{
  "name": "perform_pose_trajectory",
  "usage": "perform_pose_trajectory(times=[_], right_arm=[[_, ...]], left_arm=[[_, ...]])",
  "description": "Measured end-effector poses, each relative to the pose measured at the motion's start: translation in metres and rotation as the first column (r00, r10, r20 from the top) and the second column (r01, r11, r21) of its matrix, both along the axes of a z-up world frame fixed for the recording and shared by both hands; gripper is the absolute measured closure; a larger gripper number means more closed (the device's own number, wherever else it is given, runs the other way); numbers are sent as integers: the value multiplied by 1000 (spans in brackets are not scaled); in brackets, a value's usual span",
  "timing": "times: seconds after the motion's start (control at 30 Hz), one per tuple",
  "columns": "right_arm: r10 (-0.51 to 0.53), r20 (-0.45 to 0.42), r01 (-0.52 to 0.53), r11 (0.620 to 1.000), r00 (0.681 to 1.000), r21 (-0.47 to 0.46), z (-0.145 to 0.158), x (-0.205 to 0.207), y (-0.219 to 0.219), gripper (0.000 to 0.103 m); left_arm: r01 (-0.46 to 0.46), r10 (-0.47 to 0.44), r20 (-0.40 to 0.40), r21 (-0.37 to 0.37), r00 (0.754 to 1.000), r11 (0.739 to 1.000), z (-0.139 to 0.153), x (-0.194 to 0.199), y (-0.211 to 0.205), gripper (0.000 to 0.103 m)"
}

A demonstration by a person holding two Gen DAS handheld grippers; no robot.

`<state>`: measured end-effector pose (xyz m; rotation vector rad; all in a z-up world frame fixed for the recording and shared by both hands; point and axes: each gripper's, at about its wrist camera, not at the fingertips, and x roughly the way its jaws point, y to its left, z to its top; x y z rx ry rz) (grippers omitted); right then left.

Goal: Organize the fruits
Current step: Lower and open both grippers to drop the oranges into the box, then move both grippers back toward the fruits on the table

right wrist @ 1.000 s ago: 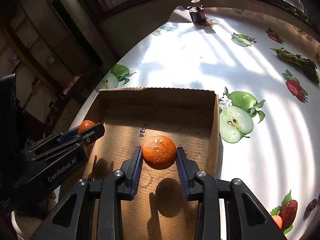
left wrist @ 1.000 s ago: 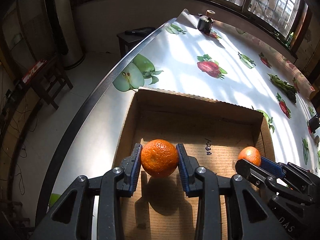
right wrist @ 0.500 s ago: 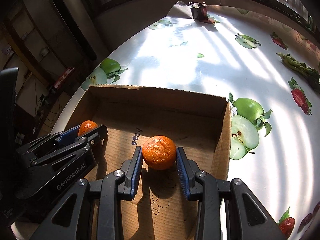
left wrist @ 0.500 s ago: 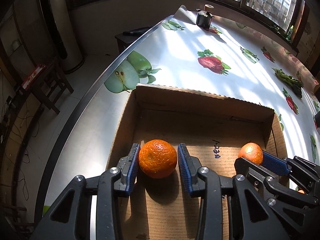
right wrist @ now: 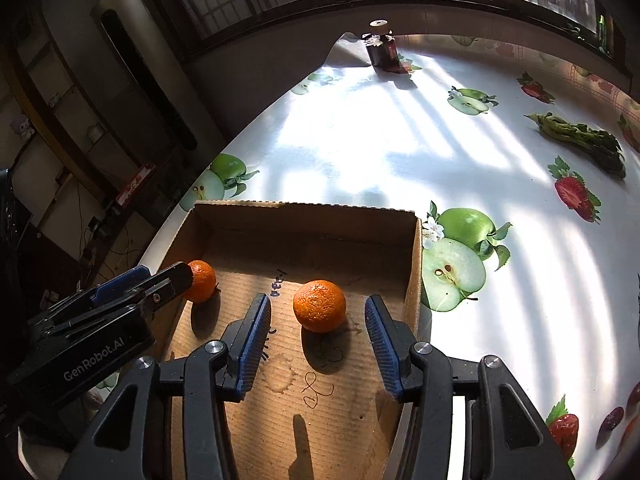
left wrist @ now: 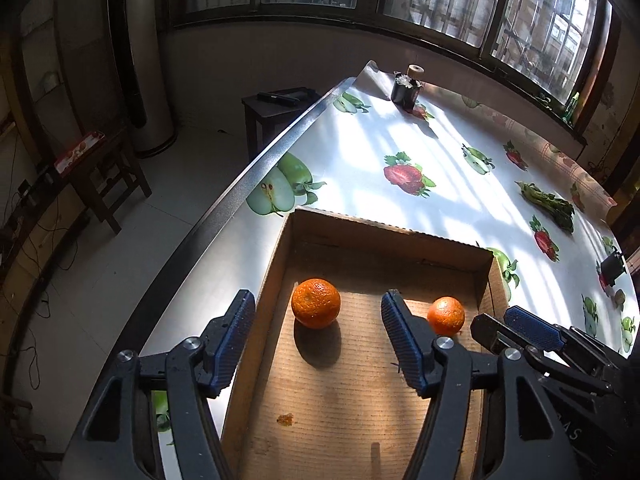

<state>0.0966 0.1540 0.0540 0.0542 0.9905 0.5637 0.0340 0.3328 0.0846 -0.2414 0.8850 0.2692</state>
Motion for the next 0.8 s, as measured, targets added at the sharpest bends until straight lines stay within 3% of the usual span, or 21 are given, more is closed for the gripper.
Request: perform_pose_trajectory(times=[0.23,0.37,0.57,0.8], right_arm=[[-20,38,18,999,999,37,19,-32,-38,50],[-51,51,49,998,997,47,22,-53,-68,50],[-130,112,136,989,985,-49,22,-85,-120,50],[-245,226,275,955,943,-112,35,-120,-197,48]], left_arm=[[51,-55,65,66,996,997,28,-45,-50,18],[99,-107,82,98,991,990,33,-71,-91,18],[169,-177,119,71,977,983,37,-103,-140,18],[218,-219,130,28,967,976,30,-117,-182,18]])
